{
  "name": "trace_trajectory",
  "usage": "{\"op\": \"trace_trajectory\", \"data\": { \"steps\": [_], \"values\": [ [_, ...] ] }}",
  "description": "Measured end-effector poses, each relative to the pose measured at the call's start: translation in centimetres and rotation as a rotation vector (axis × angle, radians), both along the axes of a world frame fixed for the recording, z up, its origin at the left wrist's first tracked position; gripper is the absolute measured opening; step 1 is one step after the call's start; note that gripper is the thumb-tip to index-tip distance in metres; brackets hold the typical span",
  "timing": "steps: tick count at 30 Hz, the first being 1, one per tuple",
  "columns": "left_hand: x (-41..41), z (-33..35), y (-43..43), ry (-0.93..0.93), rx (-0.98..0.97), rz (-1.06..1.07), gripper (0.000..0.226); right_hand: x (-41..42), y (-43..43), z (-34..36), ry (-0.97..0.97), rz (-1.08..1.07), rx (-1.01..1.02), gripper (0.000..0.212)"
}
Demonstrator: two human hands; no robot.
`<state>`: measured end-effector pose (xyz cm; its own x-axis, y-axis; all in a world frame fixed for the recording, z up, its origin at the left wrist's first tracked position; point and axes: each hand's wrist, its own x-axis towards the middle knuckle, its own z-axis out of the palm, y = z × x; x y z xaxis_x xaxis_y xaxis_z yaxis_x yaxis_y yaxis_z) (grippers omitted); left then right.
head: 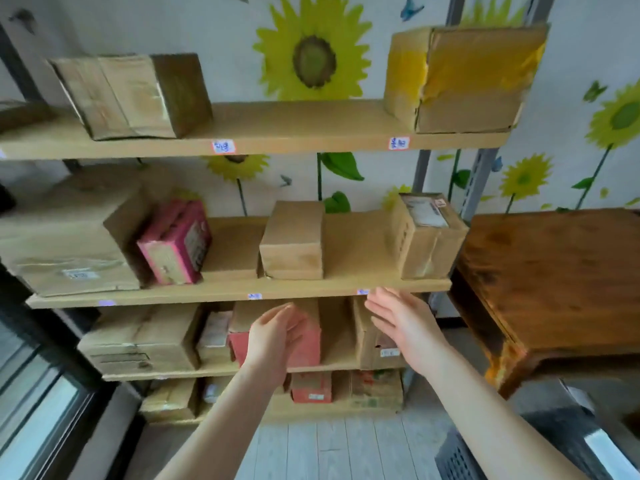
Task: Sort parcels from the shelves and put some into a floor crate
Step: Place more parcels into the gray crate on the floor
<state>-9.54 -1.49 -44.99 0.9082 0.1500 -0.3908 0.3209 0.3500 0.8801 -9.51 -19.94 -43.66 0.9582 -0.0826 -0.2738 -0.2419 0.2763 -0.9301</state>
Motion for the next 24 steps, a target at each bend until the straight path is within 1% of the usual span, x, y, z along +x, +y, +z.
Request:
{"op": "trace_trajectory", "data": {
  "steps": [2, 4, 7, 8, 11, 13, 14, 15, 16, 18, 19, 21, 24],
  "values": [
    [2.1, 0.0, 1.7, -0.007, 0.001, 0.035, 0.026, 2.2, 1.3, 0.6, -0.021, 0.027, -0.032, 0.021],
    [4.2, 0.1, 2.9, -0.022, -0.008, 0.064, 0.029, 4.8, 2.1, 0.7, -0.041, 0.053, -0.077, 0.021],
    [7.8, -0.1, 4.2, -0.028, 0.013, 0.109, 0.024, 9.2, 3.0, 0.5, -0.041, 0.089, -0.132, 0.034],
    [9.0, -0.2, 4.5, -0.026, 0.019, 0.125, 0.020, 10.9, 3.2, 0.3, -0.038, 0.089, -0.136, 0.035],
    [12.8, -0.5, 5.4, -0.007, 0.073, 0.184, 0.008, 15.9, 3.6, 0.1, -0.034, 0.094, -0.148, 0.024],
    [15.3, -1.0, 5.8, 0.031, 0.154, 0.217, 0.018, 18.9, 4.1, -0.2, -0.026, 0.092, -0.183, 0.013],
    [16.5, -1.3, 5.9, 0.048, 0.198, 0.225, 0.018, 20.2, 4.3, -0.4, -0.025, 0.093, -0.213, 0.009],
    [17.5, -1.6, 6.0, 0.060, 0.238, 0.232, 0.014, 21.4, 4.5, -0.7, -0.029, 0.094, -0.250, 0.011],
    [18.4, -1.9, 6.1, 0.065, 0.272, 0.239, 0.011, 22.7, 4.6, -1.2, -0.032, 0.091, -0.289, 0.021],
    [19.9, -2.5, 6.2, 0.079, 0.313, 0.246, 0.016, 24.7, 5.0, -1.8, -0.005, 0.094, -0.340, 0.040],
    [20.5, -2.8, 6.2, 0.093, 0.331, 0.246, 0.022, 25.3, 5.3, -2.0, 0.015, 0.107, -0.351, 0.045],
    [21.4, -3.5, 6.2, 0.111, 0.363, 0.236, 0.030, 26.2, 5.6, -2.8, 0.054, 0.142, -0.380, 0.051],
    [22.5, -4.0, 6.1, 0.121, 0.400, 0.186, 0.028, 27.0, 6.0, -3.6, 0.103, 0.185, -0.400, 0.059]
  ]
}}
